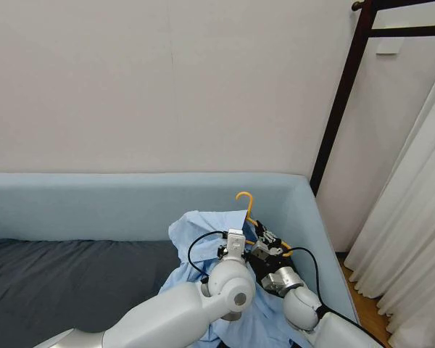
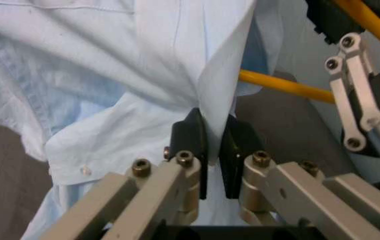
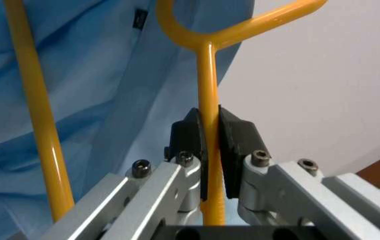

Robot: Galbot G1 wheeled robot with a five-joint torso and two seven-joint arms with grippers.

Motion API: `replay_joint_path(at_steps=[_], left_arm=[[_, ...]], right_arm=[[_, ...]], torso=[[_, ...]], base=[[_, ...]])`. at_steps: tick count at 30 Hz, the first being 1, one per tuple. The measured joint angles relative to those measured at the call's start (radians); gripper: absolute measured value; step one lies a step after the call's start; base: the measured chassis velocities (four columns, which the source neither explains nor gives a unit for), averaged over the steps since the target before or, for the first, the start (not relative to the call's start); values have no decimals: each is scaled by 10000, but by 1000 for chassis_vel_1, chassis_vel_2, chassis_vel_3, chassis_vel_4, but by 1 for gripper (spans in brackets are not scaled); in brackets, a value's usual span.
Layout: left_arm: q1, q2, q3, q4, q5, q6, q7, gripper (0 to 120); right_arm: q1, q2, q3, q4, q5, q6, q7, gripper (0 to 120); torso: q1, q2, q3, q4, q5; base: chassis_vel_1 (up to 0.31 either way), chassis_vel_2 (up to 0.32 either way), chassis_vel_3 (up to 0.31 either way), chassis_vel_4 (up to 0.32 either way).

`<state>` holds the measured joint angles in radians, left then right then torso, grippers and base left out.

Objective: Pick up the clothes from the sofa and hang them on the clothes hanger.

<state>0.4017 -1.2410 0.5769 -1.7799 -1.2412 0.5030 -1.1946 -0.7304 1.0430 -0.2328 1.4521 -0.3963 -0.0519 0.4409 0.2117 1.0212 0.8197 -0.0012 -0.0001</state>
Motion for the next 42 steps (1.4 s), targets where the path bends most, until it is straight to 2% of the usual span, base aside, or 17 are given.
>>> replay_joint_path(at_steps=[3,5,9,12,14,18,19,21,23,26,28,29,32,34,35,38,42], left_arm=[[254,451,-186,-333,670,55,330,27],[337,668,-248,-476,940,47,517,29],[683,1704,-405,-1230,1780,48,1276,43],[1344,2903,-606,-2081,3064,87,2618,57],[1682,3335,-784,-2395,3382,-244,3329,62],[3014,4705,-1845,-2891,4224,-2676,6674,81],[3014,4705,-1845,-2891,4224,-2676,6674,81],[3868,5349,-3210,-2974,4973,-3658,8395,90],[4009,5854,-4302,-2978,4991,-3946,9477,97],[3766,6167,-4643,-2918,4641,-3964,10025,99],[3080,7061,-5205,-2403,3565,-4468,11656,100],[2782,7299,-5263,-2056,3218,-4593,12219,100],[1953,7432,-4982,-1083,2929,-4926,13340,100],[728,7335,-4038,141,2692,-5382,14657,100],[728,7335,-4038,141,2692,-5382,14657,100],[-1536,6761,-2190,2275,2171,-6121,18234,97],[-3017,6241,-955,3486,1986,-6152,19407,99]], right_arm=[[-165,-92,121,42,6,411,-112,5],[-267,-119,163,53,6,513,-163,5],[-570,-166,307,90,15,887,-304,5],[-682,-194,417,80,11,1095,-367,5],[-704,-204,457,63,18,1144,-371,5],[-758,-269,471,67,169,1179,-362,5],[-758,-269,471,67,169,1179,-362,5],[-636,-225,430,58,97,1181,-335,5],[-552,-208,422,35,16,1199,-309,5],[-502,-197,398,-25,-81,1269,-308,5],[-167,-92,135,-189,-144,1409,-315,5],[-73,-62,44,-192,-68,1409,-322,5],[-31,-44,2,-151,-31,1416,-345,5],[-63,-75,46,-58,-34,1443,-366,5],[-63,-75,46,-58,-34,1443,-366,5],[-255,-250,251,105,-79,1500,-377,5],[-436,-337,494,198,-127,1536,-376,5]], torso=[[0,0,-1,0,-2],[0,0,0,1,-3],[0,0,0,0,-2],[-1,0,-1,3,-4],[0,0,-1,5,-5],[0,0,-1,-2,-7],[0,0,-1,-2,-7],[0,0,-1,6,-6],[-1,1,-2,11,-6],[0,0,0,5,-8],[1,0,0,-9,-3],[1,1,0,0,2],[0,1,-1,8,-1],[1,0,0,12,-5],[1,0,0,12,-5],[2,-1,2,-4,-6],[2,-2,2,-7,0]], base=[[0,0,0,0],[0,0,0,0],[0,0,0,0],[0,0,0,0],[0,0,0,0],[0,0,0,0],[0,0,0,0],[0,0,0,0],[0,0,0,0],[0,0,0,0],[0,0,0,0],[0,0,0,0],[0,0,0,0],[0,0,0,0],[0,0,0,0],[0,0,0,0],[0,0,0,0]])
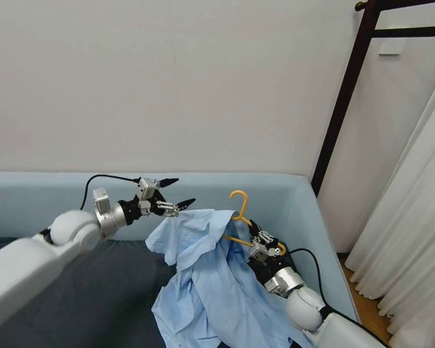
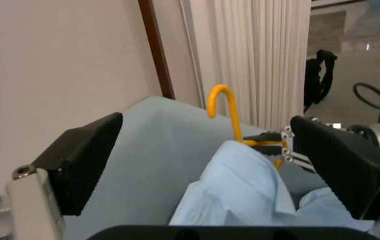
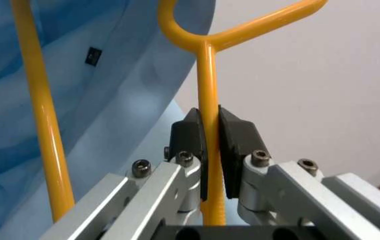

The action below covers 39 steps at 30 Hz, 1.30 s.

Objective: Pick up the clothes from the sofa and hang them on the clothes hanger.

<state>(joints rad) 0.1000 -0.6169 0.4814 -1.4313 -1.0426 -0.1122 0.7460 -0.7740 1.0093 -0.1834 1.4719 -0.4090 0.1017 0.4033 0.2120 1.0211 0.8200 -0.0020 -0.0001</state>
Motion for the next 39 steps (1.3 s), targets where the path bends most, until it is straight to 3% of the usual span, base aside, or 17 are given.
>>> replay_joint_path(at_steps=[5,8,22,25,29,36,39], left_arm=[[-1709,-961,1899,1727,15,76,901,100],[-2043,-1379,2377,2355,161,81,1068,100],[-2222,-2173,3196,4001,426,186,2140,100],[-2351,-2314,3358,4331,517,116,2610,100],[-2558,-2747,3485,5192,593,5,3992,97],[-2626,-3110,3548,5641,1183,-180,4158,97],[-2608,-3230,3586,5810,1500,-339,4097,87]], right_arm=[[-108,-52,239,55,-224,178,-2,5],[-138,-52,298,77,-267,255,-27,5],[-379,-136,502,91,-344,658,-27,5],[-379,-146,497,102,-341,706,-44,5],[-387,-187,455,210,-338,855,-174,5],[-387,-261,381,348,-315,903,-230,5],[-338,-312,348,391,-300,913,-231,5]], torso=[[0,1,-1,9,-1],[0,0,-1,8,1],[-1,0,-2,8,-2],[-1,1,-3,7,1],[-2,0,-2,9,0],[-2,0,-2,6,0],[-3,1,-3,10,-1]], base=[[0,0,0,0],[0,0,0,0],[0,0,0,0],[0,0,0,0],[0,0,0,0],[0,0,0,0],[0,0,0,0]])
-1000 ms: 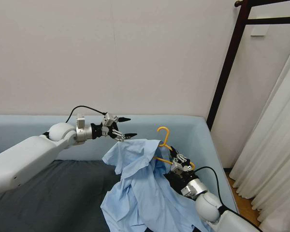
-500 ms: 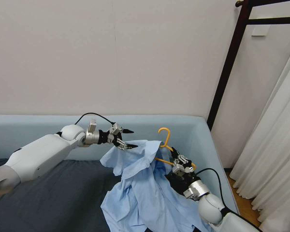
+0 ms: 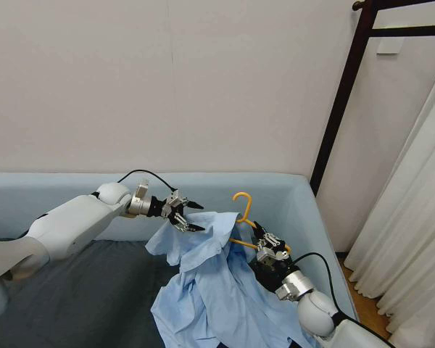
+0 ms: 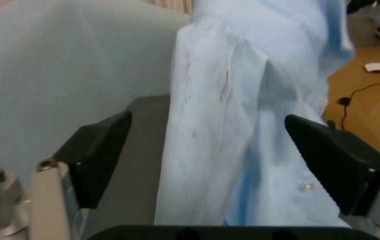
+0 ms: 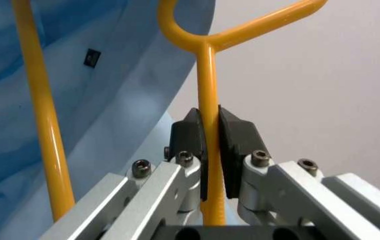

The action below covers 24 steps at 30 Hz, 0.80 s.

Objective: Pick up the clothes from the sofa and hang them on the clothes hanger.

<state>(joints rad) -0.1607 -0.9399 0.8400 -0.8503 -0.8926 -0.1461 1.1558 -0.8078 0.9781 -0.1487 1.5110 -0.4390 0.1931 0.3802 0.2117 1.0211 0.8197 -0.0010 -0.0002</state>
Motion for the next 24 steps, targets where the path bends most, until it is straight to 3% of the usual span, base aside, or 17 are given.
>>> replay_joint_path(at_steps=[11,13,18,24], left_arm=[[68,-174,61,148,298,-150,-190,46],[58,-177,88,147,320,-163,-190,43],[68,-252,134,93,363,-215,-234,19],[158,-357,137,113,535,-374,-373,5]], right_arm=[[38,-59,43,-134,-283,251,4,5],[74,-60,29,-150,-299,266,3,5],[131,-65,-10,-165,-375,288,2,5],[14,-51,42,-156,-389,287,60,5]], torso=[[0,0,1,-2,1],[1,0,1,-1,0],[0,0,0,-2,0],[0,1,0,0,-1]], base=[[0,0,0,0],[0,0,0,0],[0,0,0,0],[0,0,0,0]])
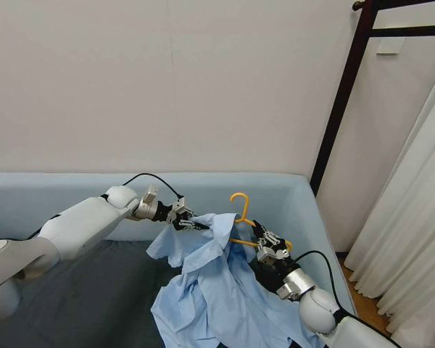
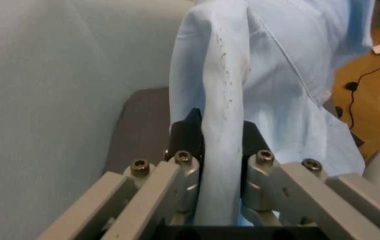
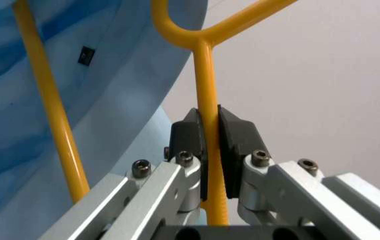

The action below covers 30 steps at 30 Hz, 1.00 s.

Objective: Pick up the clothes from the sofa and hang them on the clothes hanger.

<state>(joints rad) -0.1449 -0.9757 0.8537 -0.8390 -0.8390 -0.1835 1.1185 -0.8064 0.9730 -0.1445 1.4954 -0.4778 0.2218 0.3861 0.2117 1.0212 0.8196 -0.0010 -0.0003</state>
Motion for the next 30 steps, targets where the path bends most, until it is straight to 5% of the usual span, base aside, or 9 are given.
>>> replay_joint_path(at_steps=[11,22,29,30], left_arm=[[-45,252,-20,-451,74,-180,-291,5],[-104,316,-130,-414,62,-238,-300,1],[-123,387,-338,-581,-72,-298,-461,1],[-200,558,-385,-824,-246,-299,-563,1]], right_arm=[[-81,-59,73,338,169,-105,116,7],[-1380,-759,1124,2238,531,452,-294,48],[-2506,-1016,1644,3327,2216,208,-239,68],[-2941,-1004,1768,3546,2960,108,-176,78]], torso=[[0,0,0,0,3],[0,0,0,-3,0],[0,0,0,-4,-1],[0,0,0,-4,-1]], base=[[0,0,0,0],[0,0,0,0],[0,0,0,0],[0,0,0,0]])
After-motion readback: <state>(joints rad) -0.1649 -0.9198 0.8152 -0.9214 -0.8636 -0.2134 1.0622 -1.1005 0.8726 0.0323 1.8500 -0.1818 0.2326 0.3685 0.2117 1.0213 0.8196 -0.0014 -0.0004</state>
